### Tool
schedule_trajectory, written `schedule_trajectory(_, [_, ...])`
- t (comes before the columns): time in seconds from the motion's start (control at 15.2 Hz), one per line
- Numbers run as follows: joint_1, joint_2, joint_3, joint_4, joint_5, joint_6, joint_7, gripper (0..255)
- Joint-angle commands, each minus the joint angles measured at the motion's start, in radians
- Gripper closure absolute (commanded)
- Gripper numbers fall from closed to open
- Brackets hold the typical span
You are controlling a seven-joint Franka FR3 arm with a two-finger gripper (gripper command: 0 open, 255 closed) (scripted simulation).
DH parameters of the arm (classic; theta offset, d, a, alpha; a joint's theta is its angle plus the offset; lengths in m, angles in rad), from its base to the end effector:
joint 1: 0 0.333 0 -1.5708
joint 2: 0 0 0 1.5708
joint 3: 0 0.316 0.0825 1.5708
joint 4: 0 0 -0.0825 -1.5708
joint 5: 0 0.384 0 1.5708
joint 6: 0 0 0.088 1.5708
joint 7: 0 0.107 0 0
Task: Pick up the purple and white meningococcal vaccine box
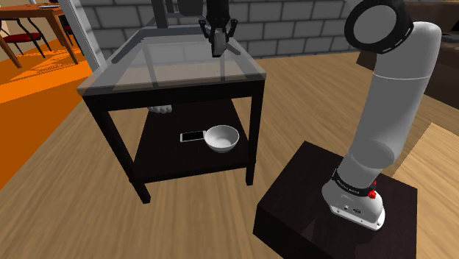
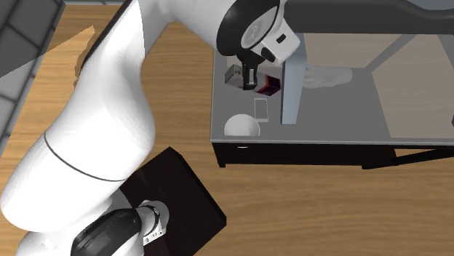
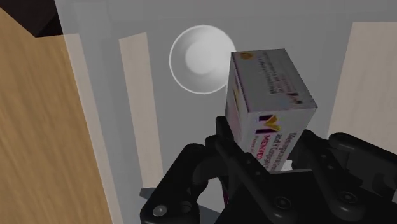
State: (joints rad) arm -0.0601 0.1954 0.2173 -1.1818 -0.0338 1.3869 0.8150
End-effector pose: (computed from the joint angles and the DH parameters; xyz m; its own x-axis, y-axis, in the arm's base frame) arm 0.5866 0.0718 0.6779 0.7847 -0.6198 0.0033 -0.6197 -0.7847 -0.0162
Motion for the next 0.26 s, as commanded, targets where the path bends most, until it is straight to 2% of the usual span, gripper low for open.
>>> schedule_trajectory(0.0, [0.007,0.026,0.002,0.074,-0.007,-0.039,0.004,255])
schedule_trajectory(0.2, [0.010,0.040,0.003,0.111,-0.010,-0.063,0.005,255])
